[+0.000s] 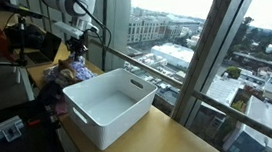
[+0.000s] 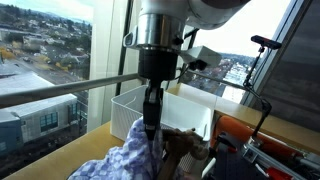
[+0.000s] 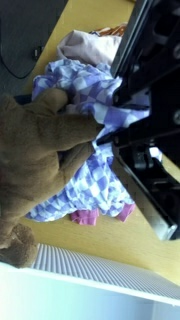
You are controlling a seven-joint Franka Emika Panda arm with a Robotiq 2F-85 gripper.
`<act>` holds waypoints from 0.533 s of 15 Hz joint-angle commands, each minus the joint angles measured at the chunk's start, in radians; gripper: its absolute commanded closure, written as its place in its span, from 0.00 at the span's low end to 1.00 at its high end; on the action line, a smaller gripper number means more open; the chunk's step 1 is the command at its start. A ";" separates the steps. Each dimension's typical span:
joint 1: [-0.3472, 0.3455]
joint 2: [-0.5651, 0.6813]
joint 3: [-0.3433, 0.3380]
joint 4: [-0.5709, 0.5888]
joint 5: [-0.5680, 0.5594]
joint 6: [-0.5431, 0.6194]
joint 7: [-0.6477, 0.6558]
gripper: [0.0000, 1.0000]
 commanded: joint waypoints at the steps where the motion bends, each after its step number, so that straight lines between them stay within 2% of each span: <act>1: 0.008 0.094 -0.019 0.129 -0.052 0.007 -0.024 0.96; 8: 0.015 0.235 -0.018 0.334 -0.066 -0.026 -0.051 0.96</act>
